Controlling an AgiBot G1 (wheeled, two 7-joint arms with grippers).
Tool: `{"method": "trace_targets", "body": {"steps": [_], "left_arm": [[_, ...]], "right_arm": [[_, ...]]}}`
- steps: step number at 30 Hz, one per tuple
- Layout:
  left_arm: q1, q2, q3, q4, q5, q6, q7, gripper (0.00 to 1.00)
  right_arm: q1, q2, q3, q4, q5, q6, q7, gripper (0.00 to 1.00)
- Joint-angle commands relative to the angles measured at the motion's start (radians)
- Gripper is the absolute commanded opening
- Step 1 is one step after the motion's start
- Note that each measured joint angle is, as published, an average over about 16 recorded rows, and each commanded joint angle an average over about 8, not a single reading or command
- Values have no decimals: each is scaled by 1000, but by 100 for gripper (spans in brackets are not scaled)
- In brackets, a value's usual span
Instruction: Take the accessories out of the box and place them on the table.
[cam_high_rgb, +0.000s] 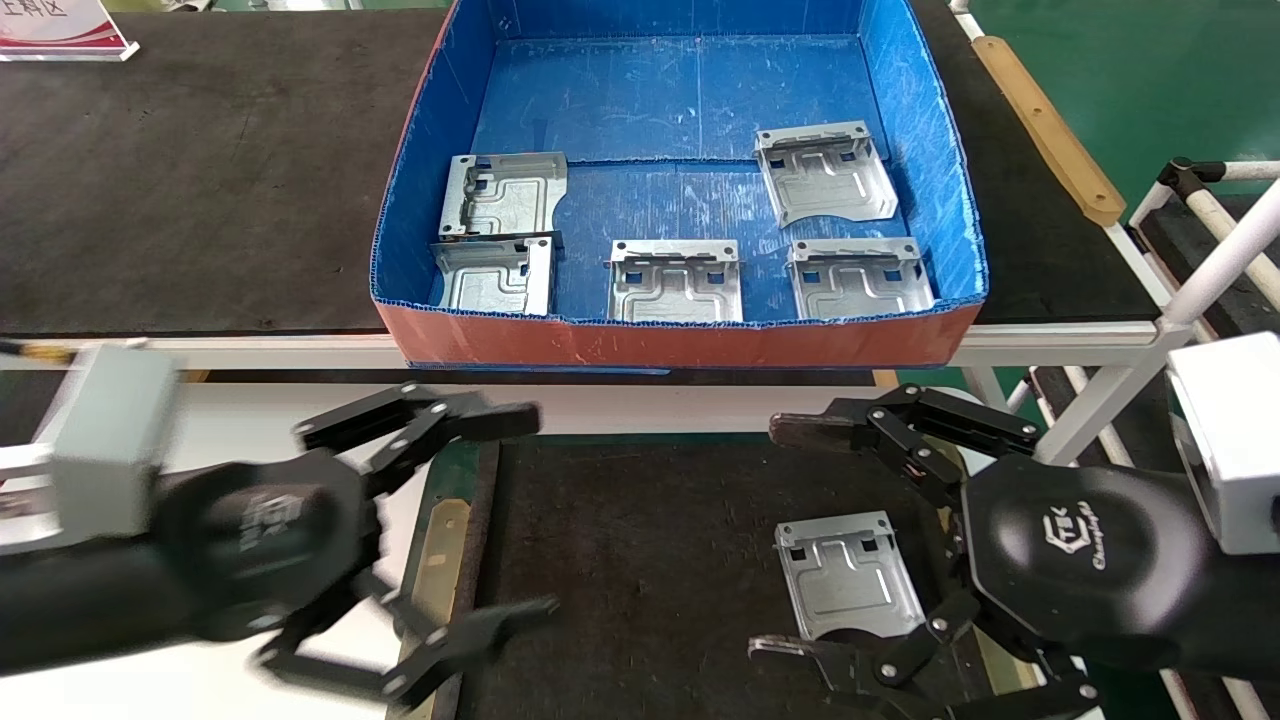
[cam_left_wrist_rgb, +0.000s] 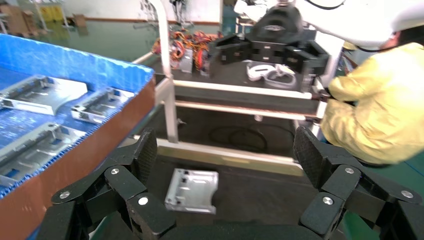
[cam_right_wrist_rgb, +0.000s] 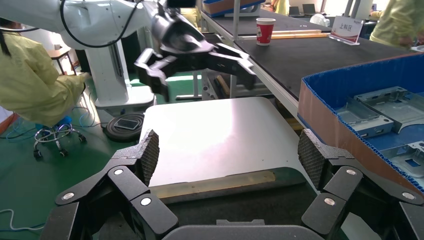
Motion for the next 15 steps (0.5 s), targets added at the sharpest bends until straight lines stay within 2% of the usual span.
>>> {"method": "trace_targets", "body": {"steps": [1, 9, 15], "left_arm": [[10, -25, -39, -18, 9, 36, -36, 100], [52, -127, -198, -89, 43, 179, -179, 100], [75, -182, -285, -128, 61, 257, -251, 100]], "right_arm": [[0, 0, 0, 0, 0, 0, 0, 100], [0, 0, 0, 0, 0, 0, 0, 100], [0, 0, 0, 0, 0, 0, 0, 100]]}}
